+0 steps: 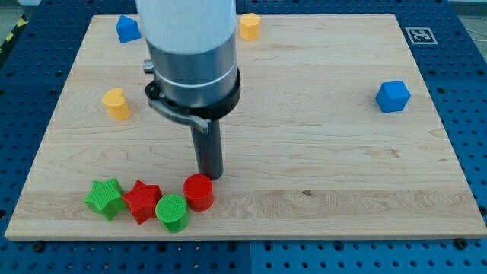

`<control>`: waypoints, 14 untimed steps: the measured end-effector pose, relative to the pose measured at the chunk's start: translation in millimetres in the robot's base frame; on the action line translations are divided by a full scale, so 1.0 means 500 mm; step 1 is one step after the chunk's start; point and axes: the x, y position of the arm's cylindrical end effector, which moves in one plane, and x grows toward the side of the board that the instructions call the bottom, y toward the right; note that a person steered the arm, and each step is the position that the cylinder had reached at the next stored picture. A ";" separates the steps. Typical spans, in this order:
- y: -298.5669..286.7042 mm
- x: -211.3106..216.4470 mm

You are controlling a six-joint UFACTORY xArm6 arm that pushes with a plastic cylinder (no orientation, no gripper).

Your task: Separate the green circle from the red circle

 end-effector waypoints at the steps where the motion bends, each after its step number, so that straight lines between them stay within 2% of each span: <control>1: 0.000 0.014; 3: 0.009 0.007; 4: 0.082 0.027; 5: 0.138 0.125; 6: 0.140 0.139; 9: 0.068 0.140; 11: -0.086 0.140; 14: -0.088 0.139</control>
